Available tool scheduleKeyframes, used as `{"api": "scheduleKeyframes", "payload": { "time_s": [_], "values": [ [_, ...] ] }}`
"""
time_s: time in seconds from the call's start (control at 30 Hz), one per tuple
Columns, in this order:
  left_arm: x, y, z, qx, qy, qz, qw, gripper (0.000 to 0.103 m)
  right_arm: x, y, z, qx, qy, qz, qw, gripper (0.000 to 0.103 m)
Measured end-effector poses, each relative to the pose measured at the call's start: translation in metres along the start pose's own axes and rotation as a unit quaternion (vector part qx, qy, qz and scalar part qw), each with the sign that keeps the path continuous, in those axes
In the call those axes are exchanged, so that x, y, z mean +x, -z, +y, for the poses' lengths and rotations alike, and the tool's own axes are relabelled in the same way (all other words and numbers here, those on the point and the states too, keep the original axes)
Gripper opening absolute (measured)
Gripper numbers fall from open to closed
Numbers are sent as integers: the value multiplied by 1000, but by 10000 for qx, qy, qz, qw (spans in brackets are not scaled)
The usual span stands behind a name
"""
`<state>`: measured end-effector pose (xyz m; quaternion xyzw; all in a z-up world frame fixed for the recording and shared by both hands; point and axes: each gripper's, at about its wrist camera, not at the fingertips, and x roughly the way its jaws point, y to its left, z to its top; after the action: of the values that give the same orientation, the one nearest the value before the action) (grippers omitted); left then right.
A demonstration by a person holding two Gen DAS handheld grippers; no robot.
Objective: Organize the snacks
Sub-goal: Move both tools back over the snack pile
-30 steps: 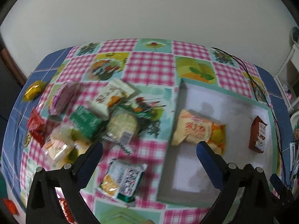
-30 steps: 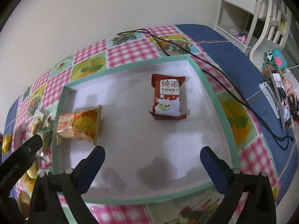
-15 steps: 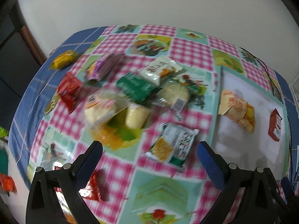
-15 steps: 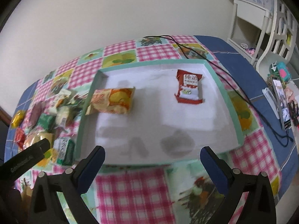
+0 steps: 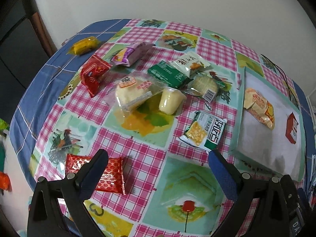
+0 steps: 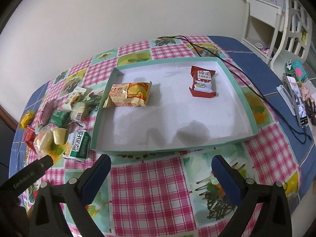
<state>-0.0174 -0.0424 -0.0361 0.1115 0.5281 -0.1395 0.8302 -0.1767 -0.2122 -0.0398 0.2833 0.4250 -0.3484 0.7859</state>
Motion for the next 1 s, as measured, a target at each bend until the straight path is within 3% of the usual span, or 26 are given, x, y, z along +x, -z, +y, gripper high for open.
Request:
{"api": "scheduleKeyframes", "payload": {
  "time_s": [0.13, 0.4, 0.63, 0.87, 1.0],
  "values": [
    [0, -2, 7, -128, 79, 22, 9999, 101, 2, 1, 9, -143, -72, 79, 9998, 103],
    [7, -6, 35, -498, -265, 222, 9982, 101, 10, 7, 41, -559, -248, 305, 9977, 103],
    [0, -9, 56, -661, -349, 135, 9971, 101, 14, 11, 66, -731, -460, 480, 9951, 103],
    [-10, -30, 68, -371, -172, 56, 9991, 101, 11, 8, 79, -543, -801, 524, 9939, 103],
    [-18, -46, 80, 81, -200, 5, 9998, 101, 14, 7, 90, -584, -865, 576, 9929, 103]
  ]
}}
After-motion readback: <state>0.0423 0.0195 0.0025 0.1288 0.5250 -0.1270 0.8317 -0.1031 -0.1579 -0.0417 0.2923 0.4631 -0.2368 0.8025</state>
